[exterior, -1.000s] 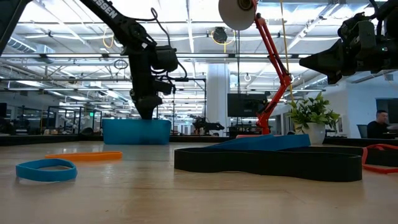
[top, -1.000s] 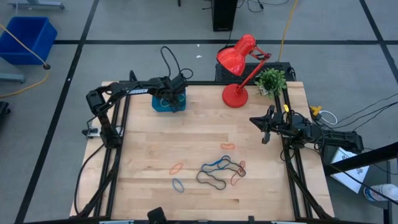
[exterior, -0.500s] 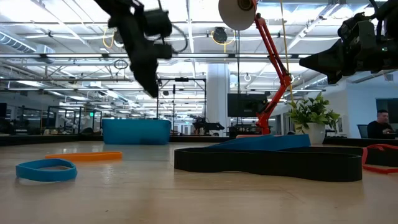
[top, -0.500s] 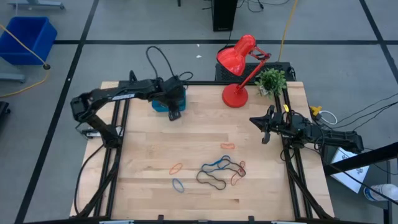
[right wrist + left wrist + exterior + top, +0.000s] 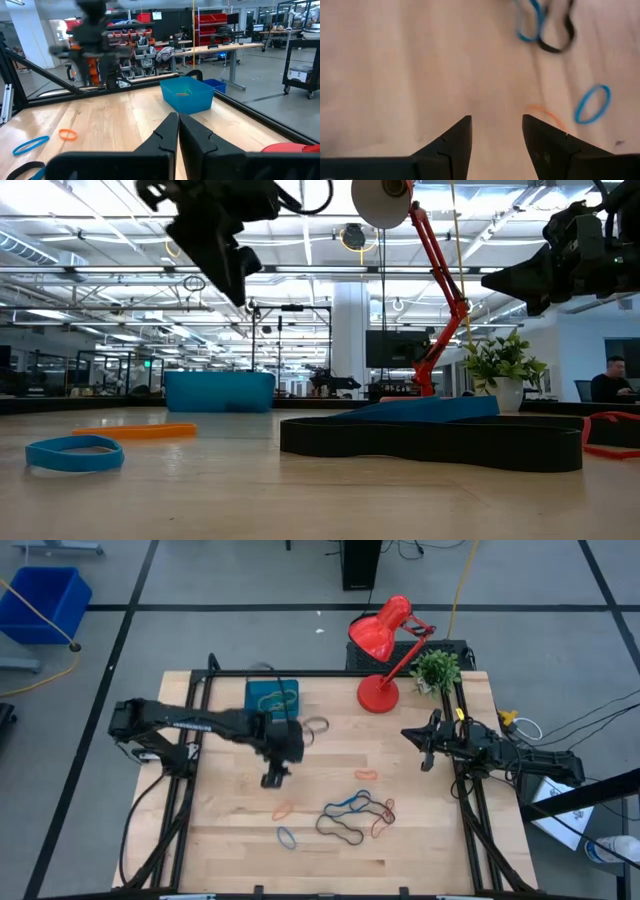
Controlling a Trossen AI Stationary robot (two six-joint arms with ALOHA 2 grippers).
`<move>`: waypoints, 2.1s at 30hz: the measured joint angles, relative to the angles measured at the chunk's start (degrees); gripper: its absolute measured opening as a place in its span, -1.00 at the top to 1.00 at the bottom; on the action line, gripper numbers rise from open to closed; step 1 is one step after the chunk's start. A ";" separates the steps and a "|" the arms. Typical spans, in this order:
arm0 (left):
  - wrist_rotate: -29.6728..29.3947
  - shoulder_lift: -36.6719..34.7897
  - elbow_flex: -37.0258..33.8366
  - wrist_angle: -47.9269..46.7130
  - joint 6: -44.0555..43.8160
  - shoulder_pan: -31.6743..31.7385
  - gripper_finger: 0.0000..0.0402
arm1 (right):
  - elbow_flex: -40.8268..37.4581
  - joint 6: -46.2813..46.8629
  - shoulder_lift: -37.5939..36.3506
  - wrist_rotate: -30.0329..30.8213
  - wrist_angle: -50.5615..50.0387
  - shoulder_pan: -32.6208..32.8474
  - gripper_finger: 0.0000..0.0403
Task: Pick and place rubber bands into bin
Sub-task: Put the left orange rubber band into the blue container
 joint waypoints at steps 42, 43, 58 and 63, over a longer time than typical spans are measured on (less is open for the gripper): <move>-4.15 22.00 0.12 4.38 -3.66 -13.81 0.96 | 0.00 1.09 0.00 -0.04 0.85 0.00 0.96; -4.13 22.19 0.11 4.39 -3.66 -13.78 0.97 | 0.01 1.09 0.00 -0.08 0.84 0.01 0.96; -3.82 20.84 -0.21 2.90 -1.61 -13.63 0.97 | 0.01 1.07 0.00 -0.08 0.83 0.01 0.96; -5.07 16.59 -0.14 0.14 -1.12 -12.89 0.97 | 0.00 1.07 0.02 -0.04 0.81 0.00 0.96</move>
